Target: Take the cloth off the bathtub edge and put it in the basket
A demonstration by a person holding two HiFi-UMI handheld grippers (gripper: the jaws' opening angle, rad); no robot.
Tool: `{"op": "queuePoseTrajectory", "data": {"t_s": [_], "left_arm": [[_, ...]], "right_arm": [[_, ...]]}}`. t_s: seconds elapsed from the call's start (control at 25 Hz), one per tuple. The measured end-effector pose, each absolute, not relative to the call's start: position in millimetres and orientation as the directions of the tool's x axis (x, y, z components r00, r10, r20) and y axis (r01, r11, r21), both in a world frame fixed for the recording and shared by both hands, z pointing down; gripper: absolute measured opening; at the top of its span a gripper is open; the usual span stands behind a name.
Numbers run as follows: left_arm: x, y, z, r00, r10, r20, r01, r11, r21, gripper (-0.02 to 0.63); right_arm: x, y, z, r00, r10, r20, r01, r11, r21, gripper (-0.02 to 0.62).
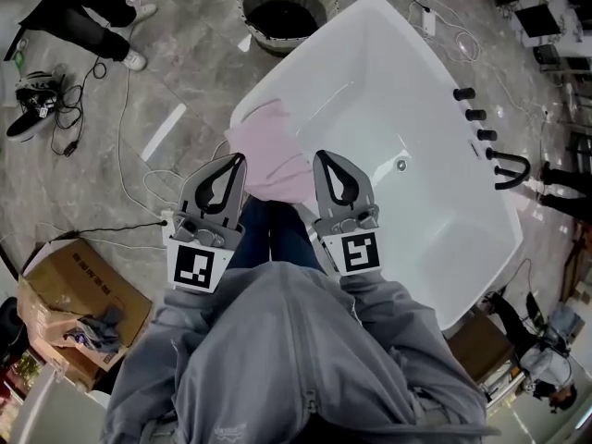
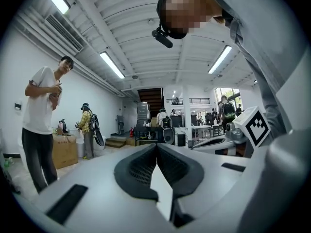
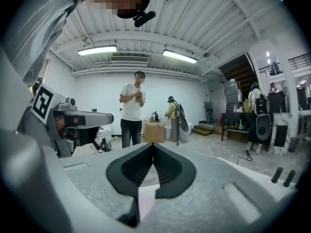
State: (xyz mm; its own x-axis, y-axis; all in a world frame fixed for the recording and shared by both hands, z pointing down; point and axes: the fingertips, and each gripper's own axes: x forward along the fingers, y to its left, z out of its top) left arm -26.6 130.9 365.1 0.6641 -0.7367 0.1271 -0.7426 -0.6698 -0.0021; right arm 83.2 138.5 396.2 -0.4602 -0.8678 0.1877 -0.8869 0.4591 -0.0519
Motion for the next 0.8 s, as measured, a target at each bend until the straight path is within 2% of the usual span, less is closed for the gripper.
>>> {"op": "queuePoseTrajectory", "data": {"t_s": [0.4, 0.6, 0.8], "left_arm": [[-24.1, 120.4, 426.8, 0.699, -0.691, 0.182, -0.709, -0.704, 0.048, 0.006], [-17.5, 119.8, 469.8, 0.719, -0.646, 0.255, -0.676, -0.736, 0.043, 0.006], [-17.2, 125.4, 508.6, 0.736, -0.600, 0.313, -0.645, -0.762, 0.055, 0.006]], "right_arm": [[79.9, 133.5, 463.3, -0.459, -0.842, 0.284, -0.884, 0.464, -0.054, 0.005], [72.8, 134.6, 503.6, -0.495, -0.810, 0.315, -0.858, 0.513, -0.030, 0.005], [71.1, 140.1, 545.4, -0.476, -0.794, 0.377, -0.870, 0.487, -0.075, 0.005]]}}
